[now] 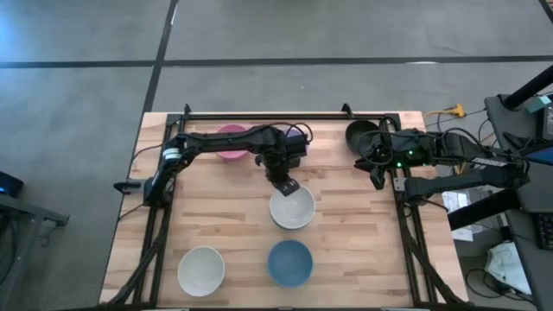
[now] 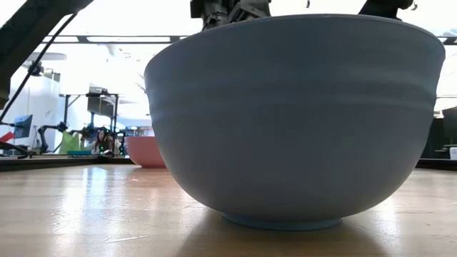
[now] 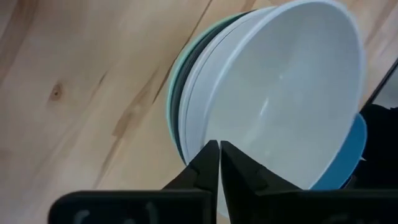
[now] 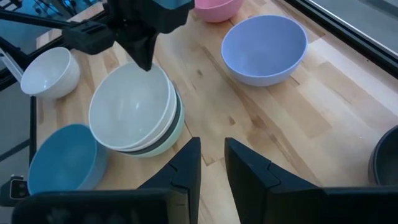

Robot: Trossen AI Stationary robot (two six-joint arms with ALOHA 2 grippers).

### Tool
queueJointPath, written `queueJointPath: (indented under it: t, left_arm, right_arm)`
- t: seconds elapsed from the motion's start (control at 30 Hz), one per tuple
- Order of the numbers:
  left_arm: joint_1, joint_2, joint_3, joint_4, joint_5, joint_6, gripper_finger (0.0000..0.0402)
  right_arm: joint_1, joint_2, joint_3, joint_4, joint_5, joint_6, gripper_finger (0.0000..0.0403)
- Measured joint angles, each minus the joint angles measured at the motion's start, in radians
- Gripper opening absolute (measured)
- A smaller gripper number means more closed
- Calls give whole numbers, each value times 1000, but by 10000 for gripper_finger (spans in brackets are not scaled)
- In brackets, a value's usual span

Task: Nest bowls inside each other
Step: Stack the top white bowl on top of the stacked white bowl, then stack the purple bowl on top of the stacked white bowl

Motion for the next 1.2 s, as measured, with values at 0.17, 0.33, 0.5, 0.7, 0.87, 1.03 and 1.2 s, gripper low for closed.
queueJointPath:
  t: [0.17,0.33,0.5,0.7,0.87,1.03,1.2]
  left_arm:
    - [7,0,-14,4,-1,4,0]
    - [9,0,-12,15,-4,4,0]
    - [9,-4,-6,16,-5,-1,0]
    - [9,-49,-6,17,-18,1,0]
    - [2,-133,-12,-5,-146,64,0]
    - [-16,-235,-62,-43,-301,160,0]
    - [-15,-384,-232,-36,-364,213,0]
  right_arm:
    - [0,0,0,0,0,0,68]
    - [0,0,0,0,0,0,68]
    - [0,1,0,0,0,0,68]
    - [0,28,0,3,0,0,68]
    - [1,78,-8,32,0,-9,68]
    - [-25,152,-72,136,3,-36,68]
    - [-104,264,-145,483,-132,-80,79]
